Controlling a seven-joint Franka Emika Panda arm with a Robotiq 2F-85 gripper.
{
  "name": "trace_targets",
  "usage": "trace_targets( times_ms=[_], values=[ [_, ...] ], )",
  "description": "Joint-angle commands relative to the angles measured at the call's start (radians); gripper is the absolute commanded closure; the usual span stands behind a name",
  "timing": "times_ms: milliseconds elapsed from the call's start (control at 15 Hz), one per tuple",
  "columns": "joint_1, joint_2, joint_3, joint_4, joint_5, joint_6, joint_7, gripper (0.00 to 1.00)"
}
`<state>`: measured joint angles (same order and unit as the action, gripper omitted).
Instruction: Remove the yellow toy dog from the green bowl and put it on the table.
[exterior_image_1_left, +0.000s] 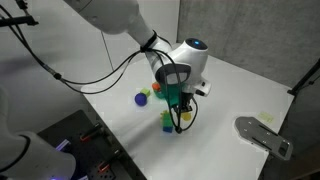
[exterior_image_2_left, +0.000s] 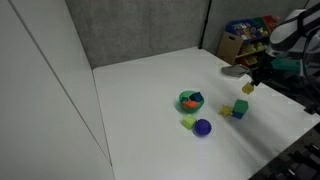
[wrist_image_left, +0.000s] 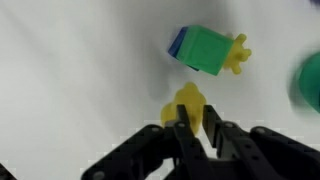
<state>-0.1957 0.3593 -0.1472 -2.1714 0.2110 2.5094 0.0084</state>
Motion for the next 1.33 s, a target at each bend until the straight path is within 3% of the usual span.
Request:
trace_targets(
  times_ms=[0, 400, 667, 1267],
  values=[
    [-0.025, -0.059, 0.005, -0.028, 0.0, -0.036, -0.033, 0.46],
    [-0.007, -0.178, 0.055, -0.04, 0.007, -0.159, -0.187, 0.01],
    [0.047, -0.248, 0.089, -0.022, -0.016, -0.283, -0.214, 0.0],
    [0.166, -0.496, 0.13, -0.024, -0.186, -0.434, -0.056, 0.0]
  ],
)
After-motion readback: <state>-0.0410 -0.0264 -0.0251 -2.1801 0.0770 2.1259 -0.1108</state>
